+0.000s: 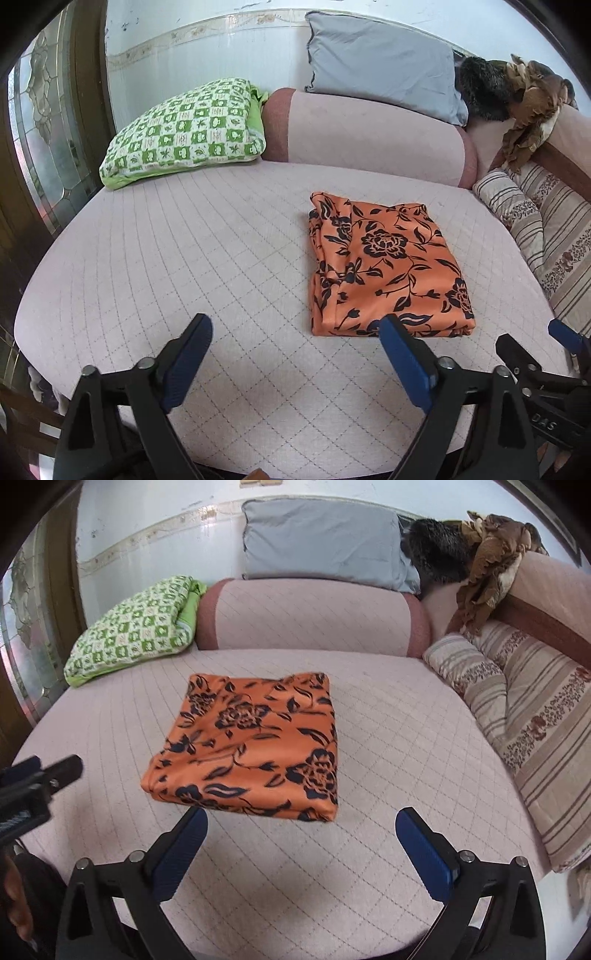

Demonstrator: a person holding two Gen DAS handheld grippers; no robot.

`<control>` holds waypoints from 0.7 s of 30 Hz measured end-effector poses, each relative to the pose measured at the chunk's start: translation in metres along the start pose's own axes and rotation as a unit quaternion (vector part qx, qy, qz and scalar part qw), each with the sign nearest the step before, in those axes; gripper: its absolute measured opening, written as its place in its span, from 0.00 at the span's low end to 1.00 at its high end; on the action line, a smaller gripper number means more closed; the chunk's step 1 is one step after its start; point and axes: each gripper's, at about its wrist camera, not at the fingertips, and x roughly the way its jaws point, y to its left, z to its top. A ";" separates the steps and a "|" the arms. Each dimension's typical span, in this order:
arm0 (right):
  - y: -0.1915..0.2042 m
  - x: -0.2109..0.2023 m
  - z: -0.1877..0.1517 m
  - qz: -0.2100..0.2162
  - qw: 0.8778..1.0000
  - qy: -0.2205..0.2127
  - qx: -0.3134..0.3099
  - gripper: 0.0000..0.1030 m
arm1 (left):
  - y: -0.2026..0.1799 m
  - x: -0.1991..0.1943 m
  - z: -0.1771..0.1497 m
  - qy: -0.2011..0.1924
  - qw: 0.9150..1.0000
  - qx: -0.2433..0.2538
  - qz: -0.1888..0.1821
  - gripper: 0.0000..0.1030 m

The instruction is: Fold small clothes

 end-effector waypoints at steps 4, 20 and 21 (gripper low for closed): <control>-0.004 0.001 0.000 -0.008 1.000 0.006 0.007 1.00 | -0.005 -0.004 0.000 -0.002 1.000 0.002 0.005 0.93; -0.017 0.011 0.002 -0.002 1.000 0.022 0.001 1.00 | -0.045 0.005 0.010 0.004 0.999 0.049 0.005 0.94; -0.018 0.011 0.003 -0.003 1.000 0.020 0.000 1.00 | -0.046 0.006 0.011 0.003 0.999 0.051 0.006 0.94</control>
